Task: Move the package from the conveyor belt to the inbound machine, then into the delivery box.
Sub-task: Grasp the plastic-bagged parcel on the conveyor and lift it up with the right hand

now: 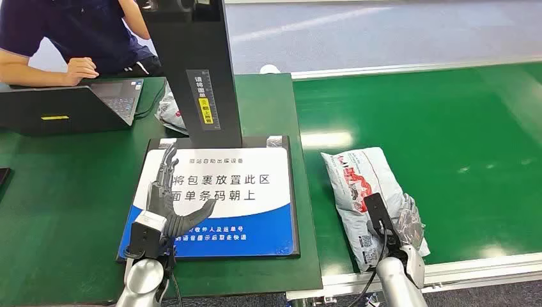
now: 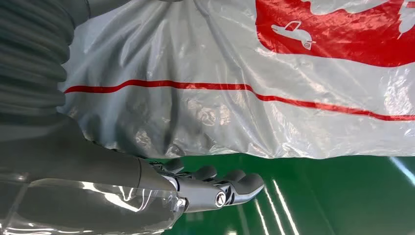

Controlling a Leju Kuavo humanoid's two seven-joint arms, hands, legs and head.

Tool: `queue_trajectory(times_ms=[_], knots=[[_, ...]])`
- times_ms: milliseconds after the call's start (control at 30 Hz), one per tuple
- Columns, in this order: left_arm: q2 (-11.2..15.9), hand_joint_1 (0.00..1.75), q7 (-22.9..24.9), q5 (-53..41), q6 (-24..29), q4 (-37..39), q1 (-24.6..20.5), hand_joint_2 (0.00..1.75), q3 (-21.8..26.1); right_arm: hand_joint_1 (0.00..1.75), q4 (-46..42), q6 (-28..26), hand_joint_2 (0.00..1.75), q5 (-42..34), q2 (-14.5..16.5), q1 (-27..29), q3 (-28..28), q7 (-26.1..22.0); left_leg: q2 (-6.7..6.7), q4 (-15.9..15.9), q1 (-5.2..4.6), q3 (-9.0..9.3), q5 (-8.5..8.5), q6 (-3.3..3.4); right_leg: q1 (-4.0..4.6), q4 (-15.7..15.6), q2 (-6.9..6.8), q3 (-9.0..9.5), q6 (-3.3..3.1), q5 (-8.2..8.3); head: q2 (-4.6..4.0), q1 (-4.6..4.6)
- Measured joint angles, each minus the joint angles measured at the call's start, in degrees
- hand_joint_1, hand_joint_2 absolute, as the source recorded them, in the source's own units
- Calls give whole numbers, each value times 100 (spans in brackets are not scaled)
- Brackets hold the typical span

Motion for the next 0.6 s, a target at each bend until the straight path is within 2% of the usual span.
queue_trajectory(times_ms=[600], knots=[[0,0,2,-2,-10,1,-37,175,0,0,590,90,175,60,-10,-320,-2,51,3,0,0,27,20,14,-2,-15,0,33,14,32,0,-1]])
